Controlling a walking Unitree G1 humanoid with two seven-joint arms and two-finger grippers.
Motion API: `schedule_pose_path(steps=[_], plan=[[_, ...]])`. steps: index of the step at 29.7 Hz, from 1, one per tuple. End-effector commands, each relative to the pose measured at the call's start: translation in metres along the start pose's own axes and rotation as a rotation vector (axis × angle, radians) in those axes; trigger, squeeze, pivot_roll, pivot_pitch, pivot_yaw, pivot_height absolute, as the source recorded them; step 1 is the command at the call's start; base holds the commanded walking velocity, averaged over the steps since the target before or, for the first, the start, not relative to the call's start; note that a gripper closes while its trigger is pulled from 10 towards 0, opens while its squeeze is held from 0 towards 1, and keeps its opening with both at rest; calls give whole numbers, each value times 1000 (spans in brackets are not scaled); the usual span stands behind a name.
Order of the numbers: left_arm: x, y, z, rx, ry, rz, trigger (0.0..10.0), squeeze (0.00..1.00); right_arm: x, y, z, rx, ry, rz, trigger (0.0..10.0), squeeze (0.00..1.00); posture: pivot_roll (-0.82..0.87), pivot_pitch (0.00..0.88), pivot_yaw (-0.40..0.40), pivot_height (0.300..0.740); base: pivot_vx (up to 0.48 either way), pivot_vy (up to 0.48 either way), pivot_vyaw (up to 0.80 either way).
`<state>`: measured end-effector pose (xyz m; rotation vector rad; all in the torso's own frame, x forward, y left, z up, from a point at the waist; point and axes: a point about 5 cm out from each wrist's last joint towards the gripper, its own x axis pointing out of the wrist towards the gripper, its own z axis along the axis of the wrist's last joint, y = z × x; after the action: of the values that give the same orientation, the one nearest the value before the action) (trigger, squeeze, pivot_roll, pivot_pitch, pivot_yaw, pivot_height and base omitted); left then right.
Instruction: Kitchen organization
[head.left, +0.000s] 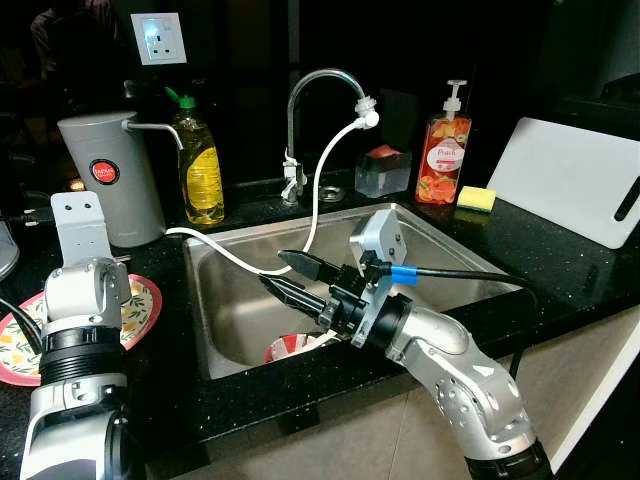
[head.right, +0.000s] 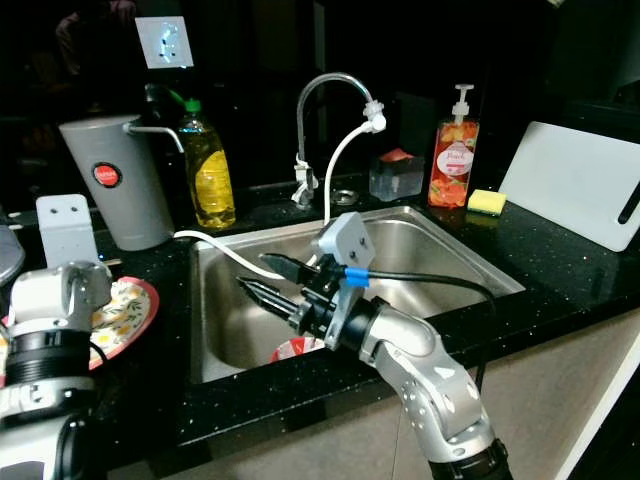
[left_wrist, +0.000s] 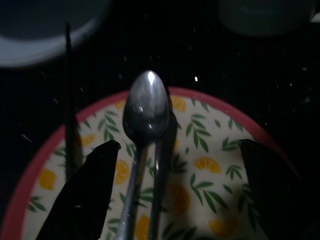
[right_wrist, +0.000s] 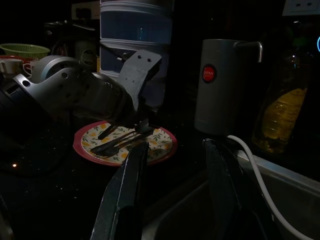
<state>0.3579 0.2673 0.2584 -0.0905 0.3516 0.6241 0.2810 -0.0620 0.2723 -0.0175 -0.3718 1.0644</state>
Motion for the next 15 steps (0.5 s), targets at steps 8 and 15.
schedule_pose_path(steps=[8,15], plan=[[7,12,-10,-110,123,42,10000,0,-2,2,4,1,-26,4,10000,0,-56,28,24,740,0,0,0],[10,26,-9,-129,129,100,10000,0,-3,2,4,3,-27,1,10000,0,-52,28,23,740,0,0,0]])
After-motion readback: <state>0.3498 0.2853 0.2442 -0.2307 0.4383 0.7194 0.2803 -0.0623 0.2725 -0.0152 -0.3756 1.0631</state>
